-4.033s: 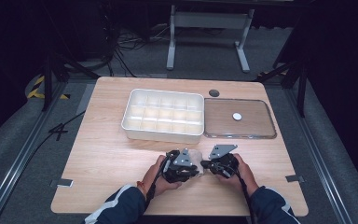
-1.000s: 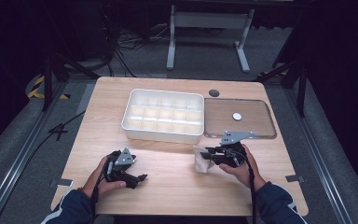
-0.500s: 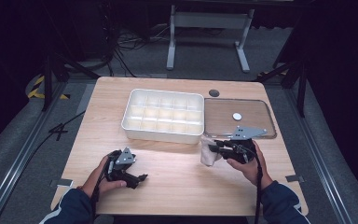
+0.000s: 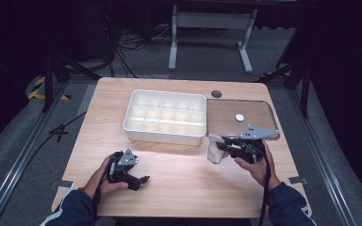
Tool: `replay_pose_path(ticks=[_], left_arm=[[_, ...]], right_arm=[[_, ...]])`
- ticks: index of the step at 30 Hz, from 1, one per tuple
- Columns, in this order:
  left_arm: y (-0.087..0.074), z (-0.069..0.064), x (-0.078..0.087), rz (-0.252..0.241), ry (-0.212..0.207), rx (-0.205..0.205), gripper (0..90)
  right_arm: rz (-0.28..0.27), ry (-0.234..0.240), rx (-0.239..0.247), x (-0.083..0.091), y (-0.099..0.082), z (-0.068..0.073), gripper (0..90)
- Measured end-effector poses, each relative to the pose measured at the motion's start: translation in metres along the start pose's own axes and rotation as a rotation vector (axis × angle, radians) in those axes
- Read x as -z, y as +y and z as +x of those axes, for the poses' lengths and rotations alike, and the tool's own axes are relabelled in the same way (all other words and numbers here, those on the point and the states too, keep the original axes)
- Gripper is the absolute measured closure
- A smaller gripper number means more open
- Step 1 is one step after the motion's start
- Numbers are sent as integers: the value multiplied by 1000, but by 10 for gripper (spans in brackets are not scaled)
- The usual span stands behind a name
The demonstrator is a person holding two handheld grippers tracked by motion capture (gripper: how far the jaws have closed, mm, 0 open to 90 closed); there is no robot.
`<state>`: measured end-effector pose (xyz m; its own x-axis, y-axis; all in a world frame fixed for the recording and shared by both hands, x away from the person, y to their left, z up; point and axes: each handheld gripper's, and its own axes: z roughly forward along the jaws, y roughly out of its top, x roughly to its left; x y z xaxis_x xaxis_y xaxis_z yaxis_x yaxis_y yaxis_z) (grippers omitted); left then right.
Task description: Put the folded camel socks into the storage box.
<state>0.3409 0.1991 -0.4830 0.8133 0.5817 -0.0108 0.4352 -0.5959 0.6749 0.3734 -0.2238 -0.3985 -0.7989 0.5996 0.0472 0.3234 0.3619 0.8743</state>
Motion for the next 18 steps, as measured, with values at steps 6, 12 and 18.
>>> replay_pose_path(ticks=[6,12,18], left_arm=[[0,-1,0,-4,6,4,84],[-1,-1,1,-5,7,4,85],[-1,-1,0,-6,7,-2,81]], right_arm=[[-15,-8,10,0,7,-1,747],[-37,-18,35,2,21,-6,747],[-38,-31,54,0,35,-12,746]])
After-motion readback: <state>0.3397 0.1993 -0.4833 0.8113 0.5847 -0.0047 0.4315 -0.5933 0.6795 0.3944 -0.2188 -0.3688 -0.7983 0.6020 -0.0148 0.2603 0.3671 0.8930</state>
